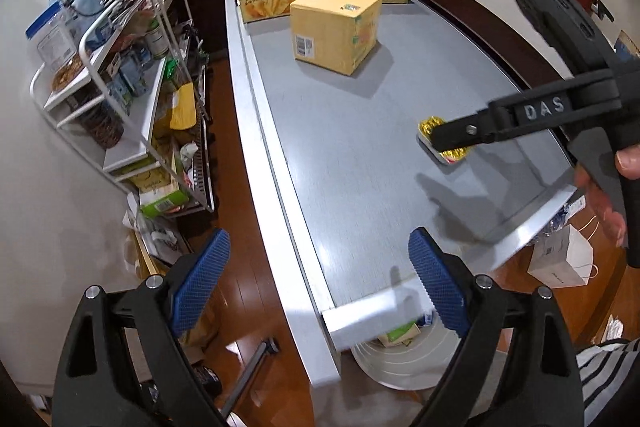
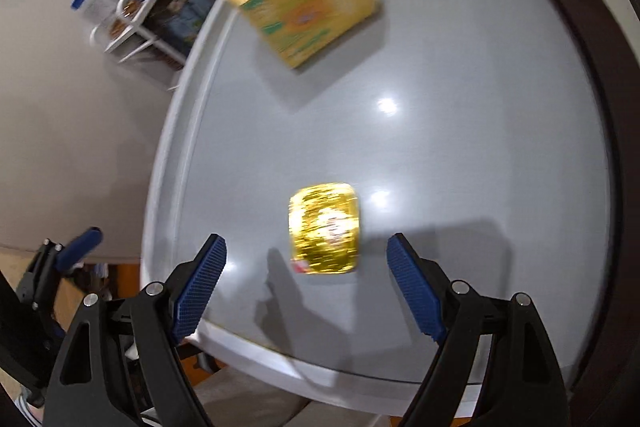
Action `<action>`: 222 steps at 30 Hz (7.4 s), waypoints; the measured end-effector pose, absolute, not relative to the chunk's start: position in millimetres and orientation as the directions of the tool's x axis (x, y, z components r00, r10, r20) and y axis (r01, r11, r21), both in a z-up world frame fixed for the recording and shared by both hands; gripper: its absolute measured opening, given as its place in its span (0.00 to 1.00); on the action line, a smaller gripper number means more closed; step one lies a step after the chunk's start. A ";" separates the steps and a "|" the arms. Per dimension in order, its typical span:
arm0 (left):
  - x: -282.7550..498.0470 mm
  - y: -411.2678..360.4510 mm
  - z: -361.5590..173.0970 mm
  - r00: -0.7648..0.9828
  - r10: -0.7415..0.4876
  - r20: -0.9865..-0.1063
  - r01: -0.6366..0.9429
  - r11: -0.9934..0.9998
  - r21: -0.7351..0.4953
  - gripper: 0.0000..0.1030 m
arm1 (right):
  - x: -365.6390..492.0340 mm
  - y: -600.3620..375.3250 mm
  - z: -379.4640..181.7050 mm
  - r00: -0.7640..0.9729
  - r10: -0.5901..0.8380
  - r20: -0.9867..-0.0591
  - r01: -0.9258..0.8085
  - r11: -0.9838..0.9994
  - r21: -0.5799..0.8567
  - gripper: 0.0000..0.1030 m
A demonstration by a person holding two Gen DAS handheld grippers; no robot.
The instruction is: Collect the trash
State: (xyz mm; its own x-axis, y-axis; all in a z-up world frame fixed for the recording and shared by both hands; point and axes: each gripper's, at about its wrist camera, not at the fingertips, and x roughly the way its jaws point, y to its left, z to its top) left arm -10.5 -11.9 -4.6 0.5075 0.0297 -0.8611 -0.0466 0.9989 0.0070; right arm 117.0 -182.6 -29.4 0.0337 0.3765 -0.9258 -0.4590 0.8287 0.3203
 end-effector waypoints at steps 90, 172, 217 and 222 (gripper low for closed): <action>122.6 -20.7 -14.9 0.443 -0.059 -0.895 0.192 0.981 0.031 0.77 | 97.7 -180.7 -29.0 0.127 0.331 -0.935 -0.538 0.815 0.215 0.34; -77.0 -103.0 -43.1 0.317 -0.124 -0.940 0.152 0.985 -0.079 0.85 | -15.8 -280.2 -39.9 -0.010 0.260 -0.966 -0.529 0.818 0.225 0.85; 7.1 1.9 62.2 0.687 0.188 -0.702 -0.296 0.955 -0.034 0.85 | 80.4 -223.9 72.8 0.587 0.368 -0.721 -0.460 0.885 0.076 0.93; 5.7 1.8 68.5 0.708 0.171 -0.685 -0.287 0.956 -0.059 0.85 | 78.5 -222.5 79.4 0.601 0.372 -0.707 -0.468 0.881 0.066 0.93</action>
